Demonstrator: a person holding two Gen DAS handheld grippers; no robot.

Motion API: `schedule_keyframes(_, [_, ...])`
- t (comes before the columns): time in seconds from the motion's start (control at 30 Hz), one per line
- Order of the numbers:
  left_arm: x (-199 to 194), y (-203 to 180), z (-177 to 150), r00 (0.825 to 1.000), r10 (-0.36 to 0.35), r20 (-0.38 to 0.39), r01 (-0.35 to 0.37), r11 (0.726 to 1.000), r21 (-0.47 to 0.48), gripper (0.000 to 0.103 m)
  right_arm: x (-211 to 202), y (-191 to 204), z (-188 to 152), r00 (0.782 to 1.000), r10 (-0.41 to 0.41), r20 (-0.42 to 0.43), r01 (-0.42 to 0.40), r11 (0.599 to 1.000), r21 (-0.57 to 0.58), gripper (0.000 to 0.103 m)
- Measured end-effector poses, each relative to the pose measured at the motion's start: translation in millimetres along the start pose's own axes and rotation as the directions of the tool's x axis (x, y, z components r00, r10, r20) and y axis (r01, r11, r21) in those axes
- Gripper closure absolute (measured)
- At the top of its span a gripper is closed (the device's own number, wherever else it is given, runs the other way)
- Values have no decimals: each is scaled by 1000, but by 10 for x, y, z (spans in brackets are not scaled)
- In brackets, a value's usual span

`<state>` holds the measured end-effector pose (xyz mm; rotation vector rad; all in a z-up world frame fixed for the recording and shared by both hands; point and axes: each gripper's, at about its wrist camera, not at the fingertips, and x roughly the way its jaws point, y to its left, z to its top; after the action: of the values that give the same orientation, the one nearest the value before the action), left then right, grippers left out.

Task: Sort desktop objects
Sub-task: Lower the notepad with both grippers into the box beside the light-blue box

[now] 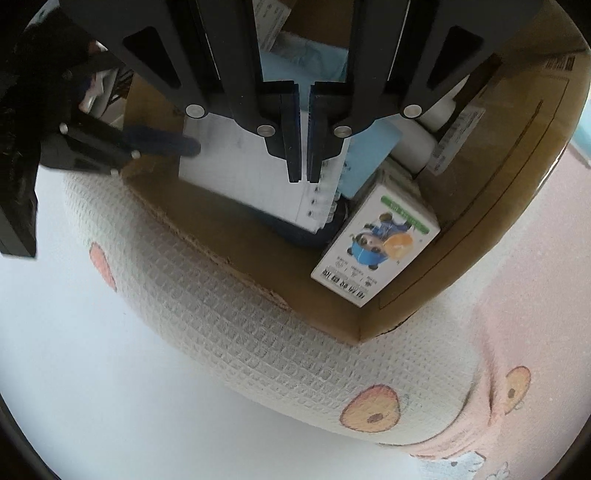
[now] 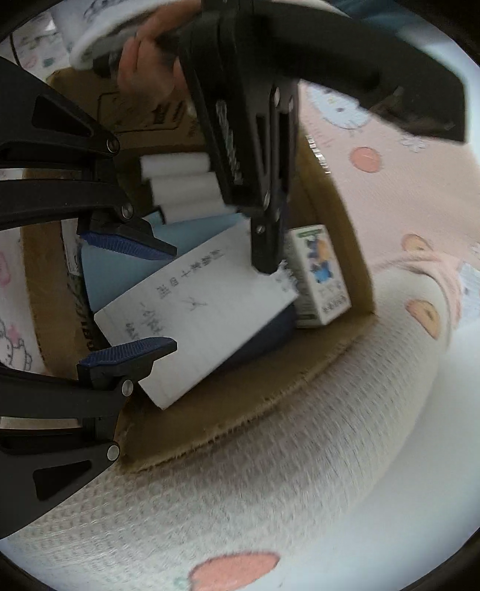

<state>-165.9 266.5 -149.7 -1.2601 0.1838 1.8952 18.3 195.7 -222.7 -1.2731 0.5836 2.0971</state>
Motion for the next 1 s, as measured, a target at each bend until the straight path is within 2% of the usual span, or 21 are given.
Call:
schedule_keyframes(0.07, [-37,-10,-35,1000,1,2,-1,1000,-10,102,60,46,-5,999,-47,-20,46,998,-50,62])
schedule_keyframes(0.17, [-79,68,-70,1000,-11,0,11,995,-96,91,92,136,-27,996,-89,-27,84,988,-131,62])
schedule_keyframes(0.23, [-109,142,-110,998,-55,17,57,979,-194,76,85,187,-37,997,-79,-25,74,983,-167,62])
schedule_keyframes(0.3, [-108,240,-112,994,-111,24,113,955,-273,70,111,226,-26,996,-86,-26,79,977,-199,62])
schedule_keyframes(0.37, [-90,307,-113,993,-119,22,120,941,-316,69,145,260,-26,994,-104,-30,95,970,-226,62])
schedule_keyframes(0.53, [-42,376,-165,997,-79,-2,74,941,-329,68,225,280,-19,989,-144,-24,132,953,-274,62])
schedule_keyframes(0.63, [-77,377,-294,996,-86,12,85,933,-348,68,244,274,-10,987,-162,-20,150,949,-279,61])
schedule_keyframes(0.8, [79,450,-251,995,-100,-7,90,927,-364,68,270,268,6,987,-162,-14,152,946,-286,60])
schedule_keyframes(1.0, [198,362,-218,996,-91,-3,86,946,-313,70,286,242,46,984,-179,0,172,947,-272,60])
